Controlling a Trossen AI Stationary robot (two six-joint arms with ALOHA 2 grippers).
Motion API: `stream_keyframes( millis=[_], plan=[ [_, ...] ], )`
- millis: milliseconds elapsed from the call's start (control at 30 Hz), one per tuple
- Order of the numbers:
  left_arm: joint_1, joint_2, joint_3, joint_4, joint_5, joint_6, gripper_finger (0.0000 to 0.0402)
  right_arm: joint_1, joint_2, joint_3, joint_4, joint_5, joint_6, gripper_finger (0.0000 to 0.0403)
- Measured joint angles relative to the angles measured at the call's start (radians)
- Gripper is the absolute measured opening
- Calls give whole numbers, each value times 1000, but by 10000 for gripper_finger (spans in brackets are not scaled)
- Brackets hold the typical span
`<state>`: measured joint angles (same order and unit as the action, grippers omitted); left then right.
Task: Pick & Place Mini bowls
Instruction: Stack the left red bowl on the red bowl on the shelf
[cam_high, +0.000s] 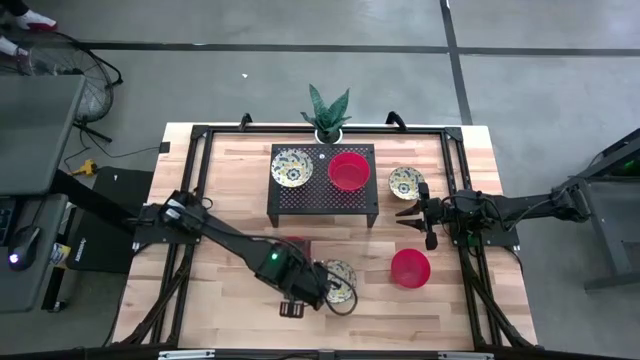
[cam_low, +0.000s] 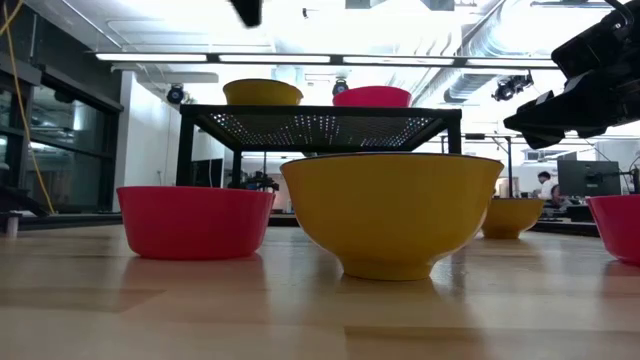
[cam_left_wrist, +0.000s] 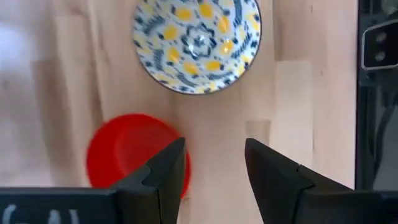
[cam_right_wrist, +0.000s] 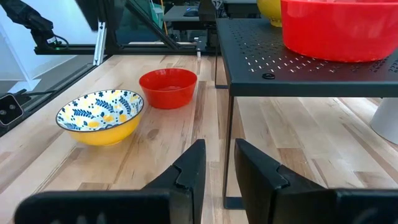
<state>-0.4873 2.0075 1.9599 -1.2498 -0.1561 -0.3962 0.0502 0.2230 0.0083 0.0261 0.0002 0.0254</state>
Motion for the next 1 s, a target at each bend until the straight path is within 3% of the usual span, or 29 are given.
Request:
stream_keyframes(
  millis=[200, 433, 1000],
  plan=[
    [3, 0, -153, 148, 43, -40, 161, 0, 0, 0, 0, 0, 0, 73],
    [3, -3, -257, 206, 65, -50, 161, 0, 0, 0, 0, 0, 0, 73],
    [3, -23, -310, 207, -29, -117, 161, 0, 0, 0, 0, 0, 0, 73]
  ],
)
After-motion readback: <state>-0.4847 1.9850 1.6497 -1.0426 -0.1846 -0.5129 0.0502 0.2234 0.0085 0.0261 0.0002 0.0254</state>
